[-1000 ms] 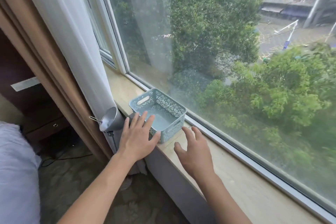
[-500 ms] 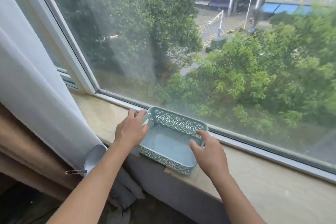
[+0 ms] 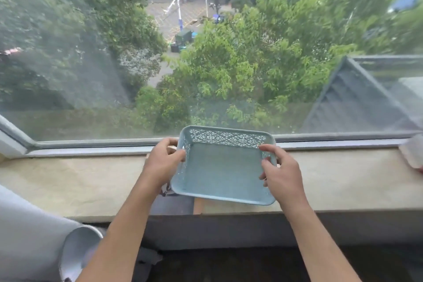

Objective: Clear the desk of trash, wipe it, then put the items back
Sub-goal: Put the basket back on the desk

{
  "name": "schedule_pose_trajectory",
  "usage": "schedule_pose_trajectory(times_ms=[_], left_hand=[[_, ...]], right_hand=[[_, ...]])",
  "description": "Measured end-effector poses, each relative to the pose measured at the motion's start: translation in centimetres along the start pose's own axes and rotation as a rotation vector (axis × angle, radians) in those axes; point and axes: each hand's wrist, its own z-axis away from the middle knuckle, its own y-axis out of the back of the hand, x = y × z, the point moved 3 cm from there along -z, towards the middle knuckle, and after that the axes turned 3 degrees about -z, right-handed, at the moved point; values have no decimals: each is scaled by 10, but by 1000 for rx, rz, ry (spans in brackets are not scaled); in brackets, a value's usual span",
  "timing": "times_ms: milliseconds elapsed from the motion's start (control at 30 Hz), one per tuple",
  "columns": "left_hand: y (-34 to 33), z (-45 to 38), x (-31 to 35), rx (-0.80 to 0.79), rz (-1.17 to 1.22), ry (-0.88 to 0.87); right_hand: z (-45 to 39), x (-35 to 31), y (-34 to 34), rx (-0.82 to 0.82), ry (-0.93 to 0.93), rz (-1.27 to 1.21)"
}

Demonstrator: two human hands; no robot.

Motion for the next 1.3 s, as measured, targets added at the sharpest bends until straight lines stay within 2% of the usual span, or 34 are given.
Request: schedule_pose_trajectory(times_ms=[167,433,667,867,1133,1300], left_hand=[[-78,17,46,-174,81,-159],[-232,63,109,-420,160,-305],[-383,134,154,-716,121,-412],[-501,211,195,-938,124,-486],[-612,326,235,-1140,136,-605],[-669,369,255,-1249,76,-651]], right_hand=[[17,18,87,210,-62,-131],[56,47,239,564,-111,-207],[113,99,366,931,-156,-213],[166,131,470,1168,-190,-255],[236,175,565,1441,-325,-209],[259,197,599,1524,-458,-170]])
